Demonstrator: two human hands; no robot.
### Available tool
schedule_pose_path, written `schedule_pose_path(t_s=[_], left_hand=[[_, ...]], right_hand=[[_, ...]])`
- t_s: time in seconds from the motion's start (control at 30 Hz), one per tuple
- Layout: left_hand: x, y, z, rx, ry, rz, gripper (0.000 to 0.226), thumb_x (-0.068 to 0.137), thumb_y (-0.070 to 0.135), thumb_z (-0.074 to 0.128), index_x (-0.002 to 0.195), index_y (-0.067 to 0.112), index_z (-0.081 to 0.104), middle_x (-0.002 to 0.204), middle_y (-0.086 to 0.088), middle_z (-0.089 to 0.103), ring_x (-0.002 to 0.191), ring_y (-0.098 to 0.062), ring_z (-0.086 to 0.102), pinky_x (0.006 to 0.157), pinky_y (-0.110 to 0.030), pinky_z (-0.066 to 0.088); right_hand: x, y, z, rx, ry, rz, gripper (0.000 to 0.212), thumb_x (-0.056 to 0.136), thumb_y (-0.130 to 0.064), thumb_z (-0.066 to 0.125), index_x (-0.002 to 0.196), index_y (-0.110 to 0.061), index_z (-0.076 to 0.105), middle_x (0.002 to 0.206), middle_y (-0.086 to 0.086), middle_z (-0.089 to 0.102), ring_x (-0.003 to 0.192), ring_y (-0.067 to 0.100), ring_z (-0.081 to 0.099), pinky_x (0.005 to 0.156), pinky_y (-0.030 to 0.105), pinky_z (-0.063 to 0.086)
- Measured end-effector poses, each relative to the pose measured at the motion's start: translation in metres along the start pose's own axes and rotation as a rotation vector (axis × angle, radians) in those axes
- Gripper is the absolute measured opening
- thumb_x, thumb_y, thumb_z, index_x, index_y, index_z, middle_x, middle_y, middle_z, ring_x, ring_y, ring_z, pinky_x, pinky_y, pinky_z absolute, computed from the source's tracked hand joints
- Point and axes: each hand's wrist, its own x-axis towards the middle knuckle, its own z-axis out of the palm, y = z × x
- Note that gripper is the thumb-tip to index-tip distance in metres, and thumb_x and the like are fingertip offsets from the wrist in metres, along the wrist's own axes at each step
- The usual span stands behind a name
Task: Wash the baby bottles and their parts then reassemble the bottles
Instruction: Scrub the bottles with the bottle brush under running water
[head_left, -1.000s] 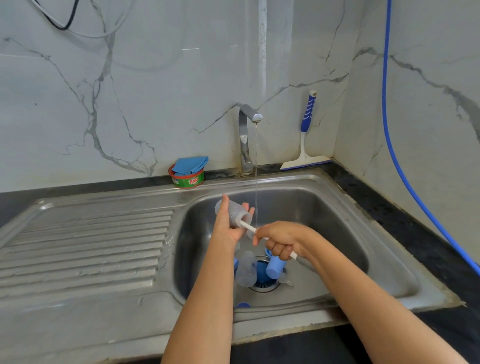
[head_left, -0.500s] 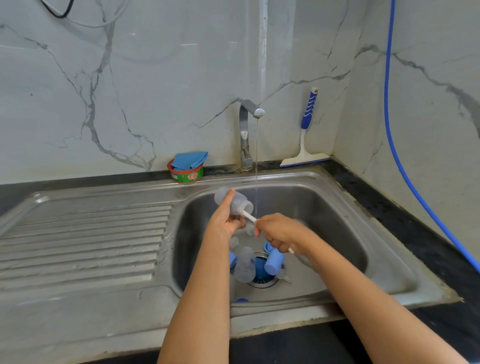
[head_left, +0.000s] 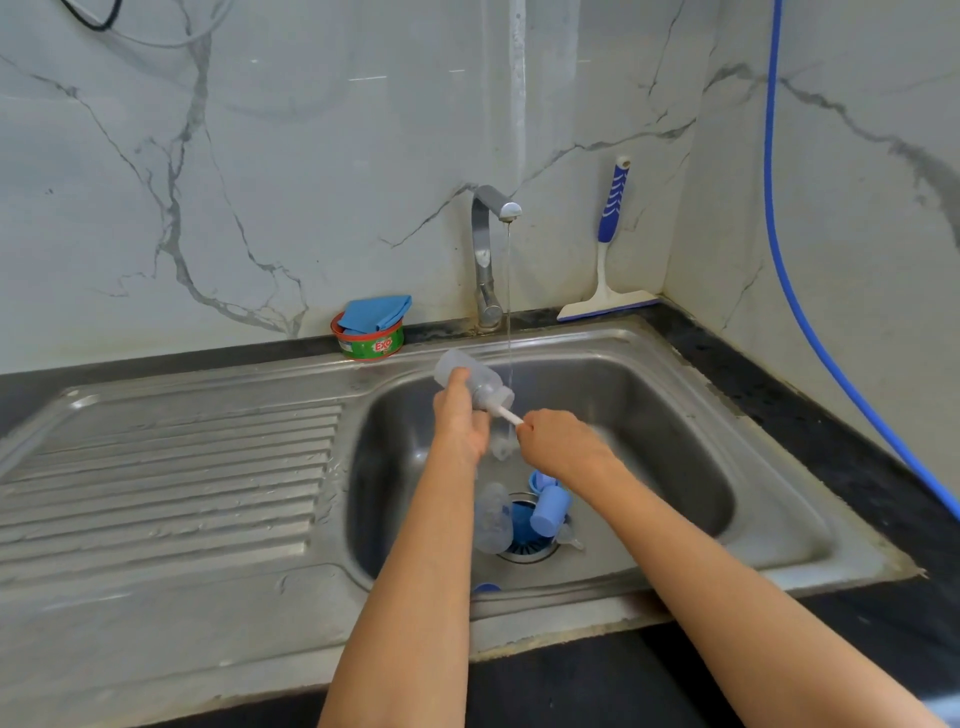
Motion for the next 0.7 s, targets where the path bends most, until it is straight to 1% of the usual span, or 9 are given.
schedule_pose_path(t_s=[0.07,0.13,0.23,0.3,0.37,0.47,0.53,0.6,0.7], left_hand=[[0.0,0.001,-0.001,0.007,-0.01,-0.044,0.05,0.089,0.018,0.065,0.133,0.005,0.043,0.104,-0.014,0.057,0.094,-0.026,0.059,0.09,-0.045,0.051],[-0.005,0.005,-0.003,-0.049,-0.065,-0.126,0.047,0.085,0.019,0.07,0.123,0.006,0.046,0.109,-0.017,0.057,0.095,-0.027,0.059,0.086,-0.042,0.054],[-0.012,0.009,0.001,-0.223,-0.161,-0.207,0.052,0.079,0.017,0.074,0.123,0.006,0.047,0.111,-0.018,0.06,0.091,-0.025,0.064,0.076,-0.037,0.059],[-0.011,0.008,0.003,-0.229,-0.152,-0.227,0.055,0.075,0.021,0.077,0.12,0.006,0.049,0.099,-0.016,0.062,0.082,-0.02,0.064,0.065,-0.032,0.061],[-0.006,0.004,0.001,-0.094,-0.075,-0.211,0.054,0.077,0.032,0.077,0.116,0.006,0.05,0.094,-0.013,0.061,0.079,-0.019,0.062,0.059,-0.032,0.057],[0.0,0.0,-0.007,-0.018,0.0,-0.193,0.056,0.087,0.046,0.063,0.124,0.007,0.049,0.105,-0.015,0.059,0.092,-0.025,0.059,0.072,-0.039,0.052],[0.001,0.001,-0.006,-0.07,-0.026,-0.198,0.057,0.092,0.04,0.056,0.137,0.009,0.043,0.121,-0.018,0.055,0.107,-0.031,0.056,0.089,-0.047,0.049],[0.002,0.001,-0.004,-0.031,-0.026,-0.183,0.057,0.095,0.026,0.056,0.143,0.006,0.034,0.133,-0.022,0.047,0.117,-0.036,0.052,0.097,-0.053,0.045],[0.002,0.001,-0.009,0.03,-0.009,-0.211,0.06,0.089,0.021,0.067,0.139,0.006,0.038,0.119,-0.021,0.054,0.104,-0.035,0.057,0.083,-0.051,0.051]], right_hand=[[-0.002,0.002,-0.008,0.27,-0.132,0.013,0.024,0.094,-0.02,0.037,0.073,-0.015,0.046,0.063,0.0,0.043,0.05,0.014,0.037,0.044,0.024,0.03],[-0.007,0.004,-0.019,0.599,-0.34,0.08,0.016,0.089,-0.017,0.04,0.075,-0.016,0.046,0.053,-0.003,0.032,0.041,0.01,0.024,0.038,0.018,0.02],[-0.005,0.009,-0.027,0.821,-0.567,0.111,0.02,0.093,-0.019,0.039,0.074,-0.018,0.044,0.049,-0.007,0.025,0.036,0.005,0.015,0.031,0.013,0.015],[-0.004,0.01,-0.027,0.777,-0.59,0.114,0.019,0.093,-0.018,0.038,0.075,-0.017,0.044,0.049,-0.007,0.025,0.037,0.005,0.015,0.031,0.014,0.014],[-0.004,0.007,-0.022,0.597,-0.534,0.127,0.012,0.089,-0.016,0.038,0.08,-0.015,0.047,0.052,-0.004,0.028,0.038,0.008,0.018,0.034,0.017,0.016],[-0.003,0.004,-0.009,0.107,-0.318,0.083,0.016,0.092,-0.015,0.038,0.086,-0.011,0.053,0.06,0.0,0.04,0.046,0.013,0.035,0.04,0.022,0.027],[-0.001,0.005,0.001,-0.215,-0.119,0.043,0.021,0.094,-0.016,0.037,0.099,-0.01,0.056,0.07,0.001,0.046,0.062,0.017,0.047,0.053,0.027,0.037],[0.001,0.005,0.005,-0.254,-0.019,0.044,0.024,0.096,-0.014,0.035,0.107,-0.009,0.056,0.076,0.002,0.045,0.071,0.02,0.05,0.06,0.029,0.04],[0.002,0.004,-0.002,0.004,-0.156,0.034,0.025,0.094,-0.015,0.035,0.1,-0.008,0.058,0.068,0.003,0.042,0.055,0.016,0.04,0.046,0.024,0.031]])
